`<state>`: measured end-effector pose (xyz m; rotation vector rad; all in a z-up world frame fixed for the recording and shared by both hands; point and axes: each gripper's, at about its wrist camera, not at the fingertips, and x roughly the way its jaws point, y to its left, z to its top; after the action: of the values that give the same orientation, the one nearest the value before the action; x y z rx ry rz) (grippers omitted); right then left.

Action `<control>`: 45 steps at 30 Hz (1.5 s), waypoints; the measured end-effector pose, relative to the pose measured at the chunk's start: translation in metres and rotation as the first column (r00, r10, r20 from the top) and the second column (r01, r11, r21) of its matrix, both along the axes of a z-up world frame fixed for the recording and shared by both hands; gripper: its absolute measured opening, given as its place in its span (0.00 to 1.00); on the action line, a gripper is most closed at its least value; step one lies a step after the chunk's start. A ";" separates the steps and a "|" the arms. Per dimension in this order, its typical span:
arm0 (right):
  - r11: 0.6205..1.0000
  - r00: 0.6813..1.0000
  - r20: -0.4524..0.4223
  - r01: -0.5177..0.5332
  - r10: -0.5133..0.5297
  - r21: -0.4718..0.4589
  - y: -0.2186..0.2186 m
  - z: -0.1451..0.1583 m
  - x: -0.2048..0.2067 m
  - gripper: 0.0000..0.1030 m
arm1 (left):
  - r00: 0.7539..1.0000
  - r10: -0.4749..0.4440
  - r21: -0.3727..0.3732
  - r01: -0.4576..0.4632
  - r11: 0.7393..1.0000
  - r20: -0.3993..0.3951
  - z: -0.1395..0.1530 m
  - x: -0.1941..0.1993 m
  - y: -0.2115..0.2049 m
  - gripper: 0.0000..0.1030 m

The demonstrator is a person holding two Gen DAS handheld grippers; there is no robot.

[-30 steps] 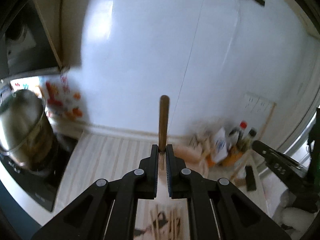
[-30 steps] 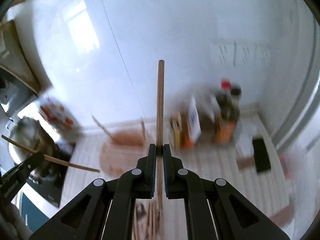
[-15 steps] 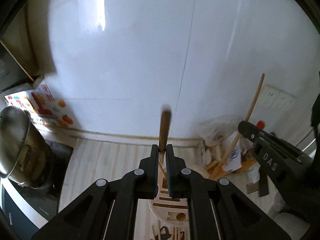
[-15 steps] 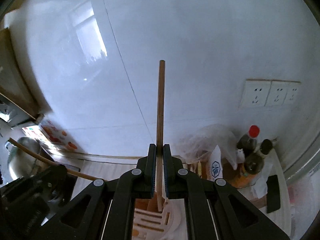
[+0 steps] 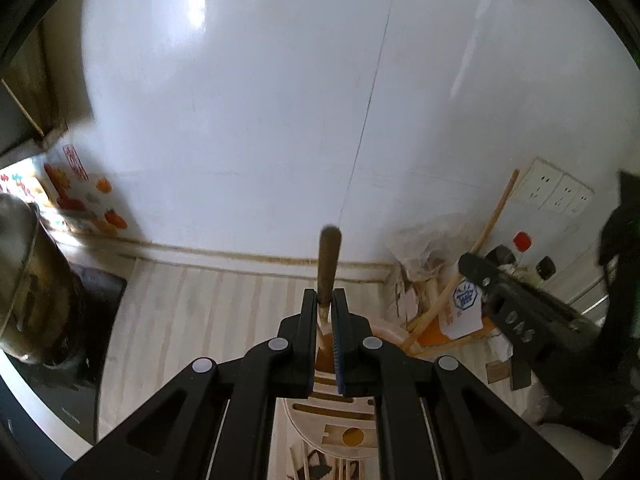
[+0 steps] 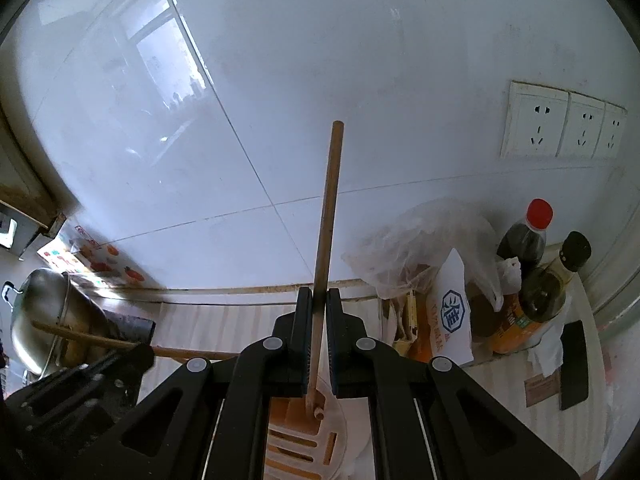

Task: Organize utensils
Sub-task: 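Carry the left tool's chopstick into the holder while the right tool inserts its chopstick, then open the left tool over the holder while the right tool releases and withdraws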

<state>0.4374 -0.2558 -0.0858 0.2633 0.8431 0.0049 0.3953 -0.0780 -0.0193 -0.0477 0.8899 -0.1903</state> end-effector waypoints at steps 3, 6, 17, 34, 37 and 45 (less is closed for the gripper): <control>1.000 1.000 0.010 0.000 0.000 0.003 0.000 0.002 -0.002 0.06 | 0.999 -0.015 -0.004 0.015 1.000 0.046 0.017 -0.007 0.000 0.04; 1.000 1.000 0.020 -0.003 0.003 -0.002 0.001 0.007 -0.003 0.06 | 0.997 -0.031 -0.017 0.032 0.999 0.069 0.030 -0.014 0.000 0.04; 1.000 0.999 0.035 -0.019 0.018 0.008 0.000 0.025 -0.017 0.06 | 0.995 -0.100 -0.007 0.100 0.995 0.008 0.024 -0.026 -0.001 0.04; 0.999 1.000 0.023 -0.018 0.017 0.037 -0.012 0.034 -0.055 0.52 | 0.996 0.050 0.010 -0.051 0.999 0.072 0.019 -0.063 0.060 0.81; 1.000 1.000 0.023 0.014 -0.014 0.025 -0.019 0.033 -0.082 0.54 | 0.994 0.086 0.056 -0.090 0.994 0.068 -0.004 -0.079 0.075 0.94; 0.992 0.988 -0.096 0.121 -0.118 0.030 -0.029 -0.052 -0.149 0.75 | 0.985 0.093 0.207 -0.062 0.976 -0.144 -0.130 -0.096 0.085 1.00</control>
<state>0.2886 -0.2852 -0.1376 0.3499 0.9200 -0.1050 0.2994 0.0065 -0.1497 0.0927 1.0546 -0.0222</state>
